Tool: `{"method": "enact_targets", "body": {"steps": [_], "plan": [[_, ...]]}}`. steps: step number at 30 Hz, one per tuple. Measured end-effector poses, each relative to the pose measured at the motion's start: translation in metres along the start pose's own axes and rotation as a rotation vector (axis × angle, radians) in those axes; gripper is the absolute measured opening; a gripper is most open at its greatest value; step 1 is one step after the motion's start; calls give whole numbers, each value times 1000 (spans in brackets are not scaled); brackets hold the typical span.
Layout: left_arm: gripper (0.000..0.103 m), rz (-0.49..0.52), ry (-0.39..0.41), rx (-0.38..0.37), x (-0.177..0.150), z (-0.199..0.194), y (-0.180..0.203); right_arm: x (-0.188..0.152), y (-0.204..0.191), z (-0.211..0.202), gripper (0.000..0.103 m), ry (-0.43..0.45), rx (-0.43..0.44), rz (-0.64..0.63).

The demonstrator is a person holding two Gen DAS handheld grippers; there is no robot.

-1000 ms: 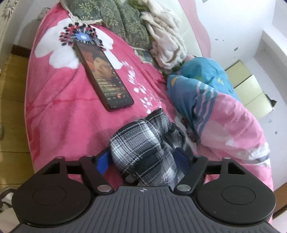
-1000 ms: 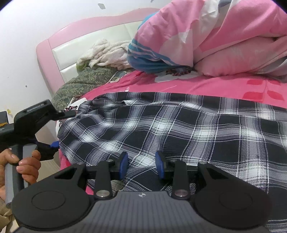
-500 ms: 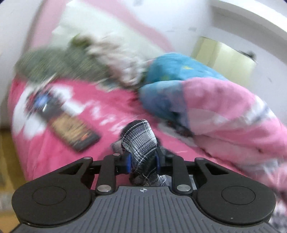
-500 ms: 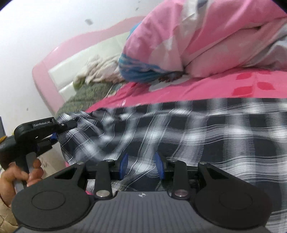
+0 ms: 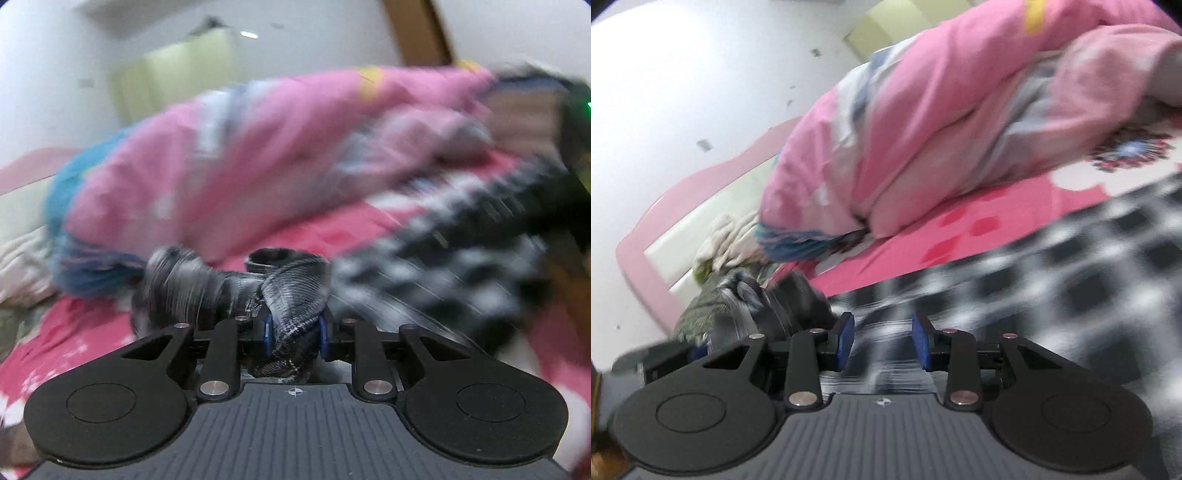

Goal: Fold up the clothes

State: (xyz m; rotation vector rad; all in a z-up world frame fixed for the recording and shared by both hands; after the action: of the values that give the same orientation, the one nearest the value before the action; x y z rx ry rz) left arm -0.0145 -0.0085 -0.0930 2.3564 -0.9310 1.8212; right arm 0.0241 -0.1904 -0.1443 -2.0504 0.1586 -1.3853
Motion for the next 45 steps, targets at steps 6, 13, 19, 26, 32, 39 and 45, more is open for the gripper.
{"method": "enact_targets", "body": {"steps": [6, 13, 19, 26, 32, 39, 45], "plan": [[28, 72, -81, -100, -8, -7, 20, 1, 19, -4, 37, 5, -12, 70], [42, -158, -52, -216, -1, -34, -12, 16, 6, 15, 44, -37, 155, 198], [44, -249, -45, -111, -4, -26, -34, 27, -5, 75, 61, -218, 217, 304], [44, -391, -170, -41, -29, -4, -57, 21, -20, 142, 64, -401, 190, 285], [45, -433, -194, -45, -40, -6, -66, 9, -39, 171, 64, -530, 214, 209], [47, -441, -180, -44, -41, -9, -67, 23, -64, 158, 64, -492, 313, 181], [48, -445, -148, -28, -38, -16, -71, 15, -63, 148, 50, -520, 290, 189]]}}
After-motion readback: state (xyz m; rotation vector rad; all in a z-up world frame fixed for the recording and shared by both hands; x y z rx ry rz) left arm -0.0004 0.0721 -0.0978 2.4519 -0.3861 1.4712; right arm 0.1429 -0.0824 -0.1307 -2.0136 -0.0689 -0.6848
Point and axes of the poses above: each gripper's, at about its wrist camera, not at the fingertips, and z roughly the way its jaws point, y to its right, x to its top, the point moved 4 cm from there along z, roughly the way its jaws point, and after that the axes turned 9 degrees about y, right-handed, at the moved point
